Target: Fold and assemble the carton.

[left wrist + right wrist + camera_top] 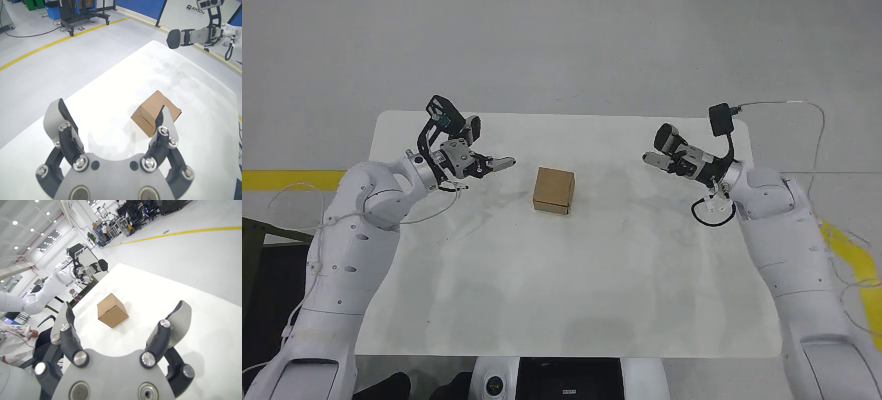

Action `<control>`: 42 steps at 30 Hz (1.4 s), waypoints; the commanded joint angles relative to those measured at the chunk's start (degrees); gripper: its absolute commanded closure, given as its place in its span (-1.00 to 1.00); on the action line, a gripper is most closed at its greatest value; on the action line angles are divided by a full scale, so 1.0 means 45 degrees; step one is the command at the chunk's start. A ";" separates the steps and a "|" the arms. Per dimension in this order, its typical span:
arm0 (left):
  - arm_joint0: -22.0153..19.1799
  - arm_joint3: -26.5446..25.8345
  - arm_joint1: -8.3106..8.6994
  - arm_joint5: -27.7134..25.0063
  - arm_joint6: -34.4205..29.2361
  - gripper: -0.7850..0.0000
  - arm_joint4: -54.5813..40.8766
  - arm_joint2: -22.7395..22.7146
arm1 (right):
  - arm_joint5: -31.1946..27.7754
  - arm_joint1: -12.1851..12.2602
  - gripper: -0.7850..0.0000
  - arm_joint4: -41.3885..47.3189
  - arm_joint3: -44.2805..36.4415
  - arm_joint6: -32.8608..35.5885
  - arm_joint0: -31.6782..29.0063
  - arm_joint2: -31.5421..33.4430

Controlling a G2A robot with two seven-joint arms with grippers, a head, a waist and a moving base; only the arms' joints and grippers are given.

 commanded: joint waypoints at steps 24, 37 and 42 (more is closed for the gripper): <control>-0.0596 0.0027 0.0474 0.0015 -0.1272 -1.00 -0.0551 -0.1254 | 0.1323 0.0672 -1.00 -0.9326 -0.1823 -0.6553 -0.0477 0.2081; -0.0596 0.0027 0.0474 0.0015 -0.1271 -1.00 -0.0551 -0.1254 | 0.1323 0.0672 -1.00 -0.9325 -0.1823 -0.6553 -0.0477 0.2081; -0.0596 0.0027 0.0474 0.0015 -0.1271 -1.00 -0.0551 -0.1254 | 0.1323 0.0672 -1.00 -0.9325 -0.1823 -0.6553 -0.0477 0.2081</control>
